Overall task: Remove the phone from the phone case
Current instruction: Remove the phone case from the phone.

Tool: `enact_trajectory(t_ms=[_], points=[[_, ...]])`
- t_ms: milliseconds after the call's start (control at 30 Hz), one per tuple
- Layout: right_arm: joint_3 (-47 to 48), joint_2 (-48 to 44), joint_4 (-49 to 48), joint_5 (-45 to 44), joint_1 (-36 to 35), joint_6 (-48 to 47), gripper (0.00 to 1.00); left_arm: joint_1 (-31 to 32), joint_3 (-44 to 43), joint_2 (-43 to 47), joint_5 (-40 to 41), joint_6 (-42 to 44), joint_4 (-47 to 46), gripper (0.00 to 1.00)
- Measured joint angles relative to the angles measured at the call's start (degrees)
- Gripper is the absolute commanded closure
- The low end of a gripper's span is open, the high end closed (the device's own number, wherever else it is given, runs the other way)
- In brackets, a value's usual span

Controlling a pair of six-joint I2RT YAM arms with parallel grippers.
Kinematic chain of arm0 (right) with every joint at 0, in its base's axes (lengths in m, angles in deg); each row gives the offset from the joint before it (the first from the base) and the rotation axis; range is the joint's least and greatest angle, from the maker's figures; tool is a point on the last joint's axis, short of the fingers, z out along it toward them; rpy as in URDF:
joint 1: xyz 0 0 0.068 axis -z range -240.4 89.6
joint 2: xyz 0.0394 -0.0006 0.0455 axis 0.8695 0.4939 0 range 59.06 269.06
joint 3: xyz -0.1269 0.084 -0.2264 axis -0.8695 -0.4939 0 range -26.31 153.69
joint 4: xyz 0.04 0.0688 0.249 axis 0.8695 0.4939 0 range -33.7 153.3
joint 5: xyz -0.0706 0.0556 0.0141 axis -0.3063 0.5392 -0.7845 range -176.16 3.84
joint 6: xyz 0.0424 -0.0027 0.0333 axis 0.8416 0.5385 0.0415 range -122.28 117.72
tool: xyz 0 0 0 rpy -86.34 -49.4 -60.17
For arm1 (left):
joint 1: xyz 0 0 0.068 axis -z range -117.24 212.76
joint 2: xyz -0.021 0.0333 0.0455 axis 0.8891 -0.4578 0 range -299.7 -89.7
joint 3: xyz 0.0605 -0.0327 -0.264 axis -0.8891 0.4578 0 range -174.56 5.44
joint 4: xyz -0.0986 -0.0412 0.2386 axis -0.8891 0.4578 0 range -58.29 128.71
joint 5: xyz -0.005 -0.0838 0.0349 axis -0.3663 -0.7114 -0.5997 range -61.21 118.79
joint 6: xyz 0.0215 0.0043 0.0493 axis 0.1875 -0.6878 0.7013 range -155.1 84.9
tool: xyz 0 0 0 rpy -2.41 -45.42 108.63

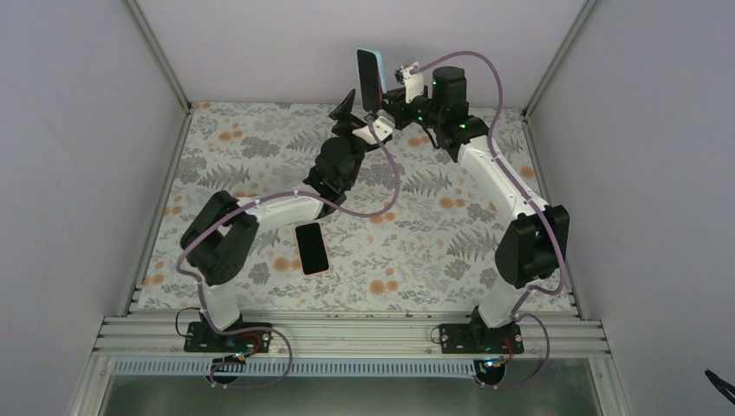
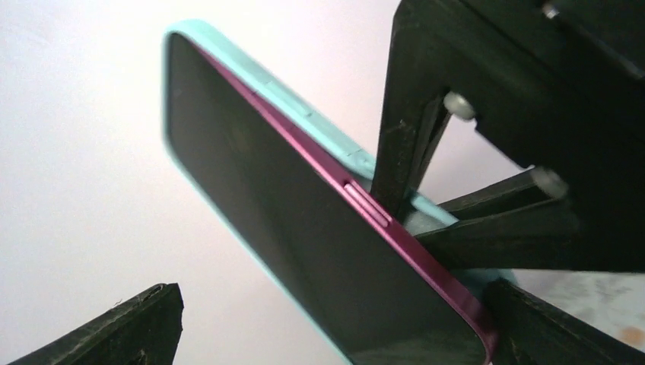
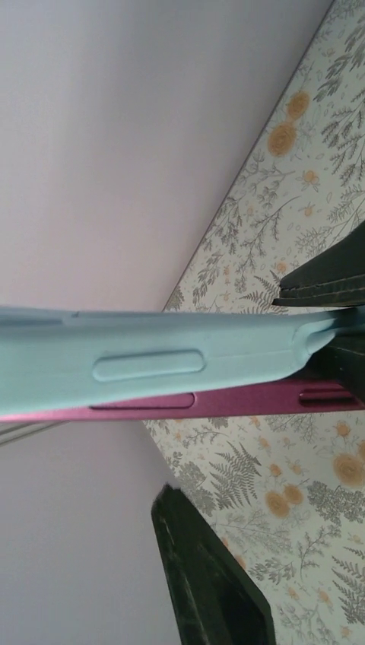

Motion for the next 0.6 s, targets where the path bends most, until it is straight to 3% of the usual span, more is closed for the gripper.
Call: enact_trajectory(t_ms=[167, 300, 433, 600], points=[[0.11, 0.35, 0.02, -0.63, -0.48, -0.04, 0.97, 0.48, -1.05, -6.73, 4.17, 9.14, -14.38, 0.04], [0.07, 0.68, -1.84, -2.45, -1.09, -0.20, 0.97, 0.39, -2.47, -9.38, 6.40, 12.00, -19.54, 0.08], [0.04, 0.68, -3.87, -1.92, -1.49, 0.09, 0.97, 0.09, -3.15, -10.32, 6.73, 14.60, -23.87, 0.28], [0.22, 0.72, -6.08, -0.24, -2.25, 0.48, 0.97, -0.33, -3.48, -10.80, 6.19, 15.50, -27.82, 0.38]])
